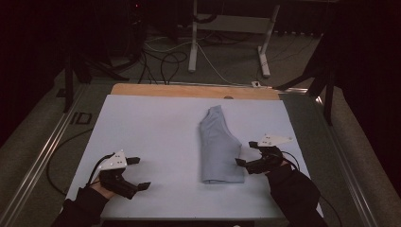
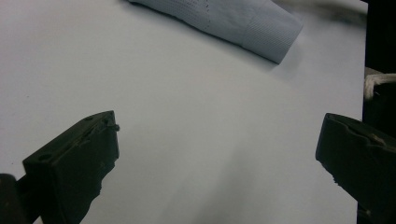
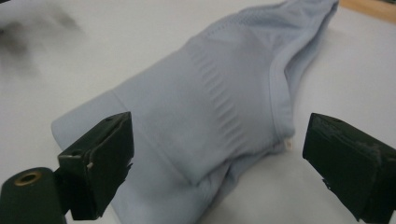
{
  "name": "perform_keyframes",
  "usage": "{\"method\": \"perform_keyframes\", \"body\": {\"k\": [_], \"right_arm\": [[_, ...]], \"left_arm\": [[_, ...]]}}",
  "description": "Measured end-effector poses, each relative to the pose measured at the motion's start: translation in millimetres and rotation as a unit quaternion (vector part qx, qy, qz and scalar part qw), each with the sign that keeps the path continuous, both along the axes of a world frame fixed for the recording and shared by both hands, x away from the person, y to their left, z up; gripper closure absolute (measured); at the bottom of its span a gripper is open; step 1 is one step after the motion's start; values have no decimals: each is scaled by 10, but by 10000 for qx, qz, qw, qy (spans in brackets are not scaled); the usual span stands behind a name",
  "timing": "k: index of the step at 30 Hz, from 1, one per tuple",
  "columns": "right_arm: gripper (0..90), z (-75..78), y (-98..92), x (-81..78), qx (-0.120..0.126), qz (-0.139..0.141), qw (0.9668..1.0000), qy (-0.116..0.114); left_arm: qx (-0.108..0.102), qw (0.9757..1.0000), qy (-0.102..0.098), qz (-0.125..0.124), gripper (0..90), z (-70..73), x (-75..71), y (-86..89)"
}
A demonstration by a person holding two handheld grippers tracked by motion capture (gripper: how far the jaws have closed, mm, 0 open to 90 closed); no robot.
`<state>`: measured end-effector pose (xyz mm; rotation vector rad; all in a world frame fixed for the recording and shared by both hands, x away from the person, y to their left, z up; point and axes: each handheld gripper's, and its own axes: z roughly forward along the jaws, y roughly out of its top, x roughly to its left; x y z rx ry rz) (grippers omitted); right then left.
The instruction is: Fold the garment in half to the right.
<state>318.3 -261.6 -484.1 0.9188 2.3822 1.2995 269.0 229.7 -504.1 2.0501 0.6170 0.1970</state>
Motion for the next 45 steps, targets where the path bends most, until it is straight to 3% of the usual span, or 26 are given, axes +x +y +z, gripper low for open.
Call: {"method": "perform_keyframes", "body": {"k": [10, 27, 30, 34, 45], "right_arm": [[90, -194, -137, -131, 141, 43, 9998, 124], [90, -360, -265, -378, -93, -385, 9992, 58], [90, -386, -258, -386, -70, -352, 9993, 85], [90, -387, -248, -363, 137, -346, 9992, 151], [91, -407, -236, -356, 1, -369, 9993, 78]], "left_arm": [[78, 10000, -34, 0, 4, -25, -31, 30], [110, 9997, 83, 182, 4, -114, -82, 157], [97, 9997, 33, 223, 4, -116, -83, 151], [98, 9996, 4, 250, 4, -124, -82, 140], [141, 9996, 30, 226, 3, -145, -79, 122]]}}
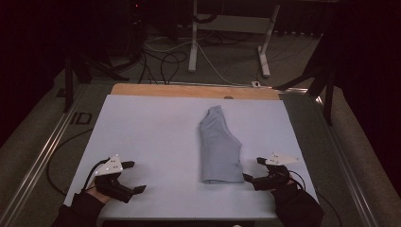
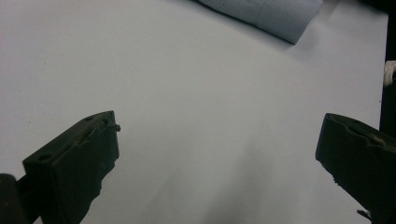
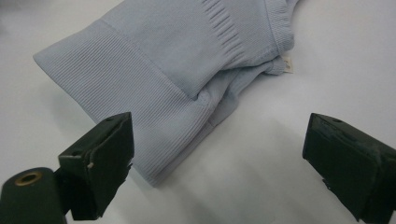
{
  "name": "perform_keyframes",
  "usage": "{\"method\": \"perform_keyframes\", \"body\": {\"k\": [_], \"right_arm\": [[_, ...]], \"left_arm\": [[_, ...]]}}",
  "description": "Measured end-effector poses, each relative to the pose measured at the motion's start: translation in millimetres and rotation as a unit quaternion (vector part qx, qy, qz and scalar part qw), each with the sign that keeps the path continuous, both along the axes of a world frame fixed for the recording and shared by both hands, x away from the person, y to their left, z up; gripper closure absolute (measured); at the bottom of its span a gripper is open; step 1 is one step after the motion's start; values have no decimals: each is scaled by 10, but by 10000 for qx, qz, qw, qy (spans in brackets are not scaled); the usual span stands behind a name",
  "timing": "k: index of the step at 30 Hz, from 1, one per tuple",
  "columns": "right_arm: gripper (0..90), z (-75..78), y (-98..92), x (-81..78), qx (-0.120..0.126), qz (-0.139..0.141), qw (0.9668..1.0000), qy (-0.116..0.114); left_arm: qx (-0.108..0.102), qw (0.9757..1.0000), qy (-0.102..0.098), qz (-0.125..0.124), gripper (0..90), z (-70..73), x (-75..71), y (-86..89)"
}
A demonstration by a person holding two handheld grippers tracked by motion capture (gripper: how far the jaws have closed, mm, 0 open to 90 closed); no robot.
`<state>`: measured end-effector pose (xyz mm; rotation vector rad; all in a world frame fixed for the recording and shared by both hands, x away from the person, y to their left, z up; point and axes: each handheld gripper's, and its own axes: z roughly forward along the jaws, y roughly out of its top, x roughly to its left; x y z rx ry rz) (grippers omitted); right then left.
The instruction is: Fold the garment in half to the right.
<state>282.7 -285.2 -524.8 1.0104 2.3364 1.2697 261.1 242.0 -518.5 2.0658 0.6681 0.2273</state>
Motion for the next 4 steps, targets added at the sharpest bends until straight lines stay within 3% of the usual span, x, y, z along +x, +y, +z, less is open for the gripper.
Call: {"method": "perform_keyframes", "body": {"k": [4], "right_arm": [[91, -3, -3, -2, 5, 39, 10000, 43]], "left_arm": [[8, 10000, -2, -15, 4, -2, 0, -6]]}}
